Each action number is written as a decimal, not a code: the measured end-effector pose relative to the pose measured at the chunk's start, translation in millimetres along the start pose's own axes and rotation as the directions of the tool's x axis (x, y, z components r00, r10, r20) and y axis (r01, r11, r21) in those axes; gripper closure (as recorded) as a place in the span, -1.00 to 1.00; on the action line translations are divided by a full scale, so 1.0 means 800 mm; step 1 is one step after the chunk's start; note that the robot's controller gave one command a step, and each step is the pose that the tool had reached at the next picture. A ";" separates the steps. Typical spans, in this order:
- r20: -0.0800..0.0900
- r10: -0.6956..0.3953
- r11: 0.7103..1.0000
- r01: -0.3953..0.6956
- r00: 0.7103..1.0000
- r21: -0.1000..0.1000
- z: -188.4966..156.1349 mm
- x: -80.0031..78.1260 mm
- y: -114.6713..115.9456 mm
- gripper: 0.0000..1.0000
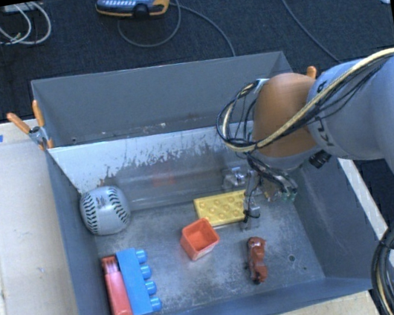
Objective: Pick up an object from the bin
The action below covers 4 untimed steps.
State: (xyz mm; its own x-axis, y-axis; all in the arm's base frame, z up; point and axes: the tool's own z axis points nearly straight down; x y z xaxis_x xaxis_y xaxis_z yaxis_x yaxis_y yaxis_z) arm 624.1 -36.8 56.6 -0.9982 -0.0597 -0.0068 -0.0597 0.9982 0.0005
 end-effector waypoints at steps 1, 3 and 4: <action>-0.001 -0.031 1.000 0.031 1.000 0.001 -0.013 0.005 0.001 1.00; -0.007 -0.019 1.000 0.019 1.000 -0.002 -0.023 0.006 0.001 1.00; -0.012 -0.018 1.000 0.018 1.000 -0.002 -0.049 0.008 0.001 1.00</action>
Offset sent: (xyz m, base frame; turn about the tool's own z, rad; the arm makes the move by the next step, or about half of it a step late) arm 0.0000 -0.0001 0.0173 0.0000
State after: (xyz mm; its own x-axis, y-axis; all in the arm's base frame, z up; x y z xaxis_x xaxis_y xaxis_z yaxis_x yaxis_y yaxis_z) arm 617.3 -36.2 95.8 -0.9970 -0.0772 0.0056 -0.0772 0.9970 0.0024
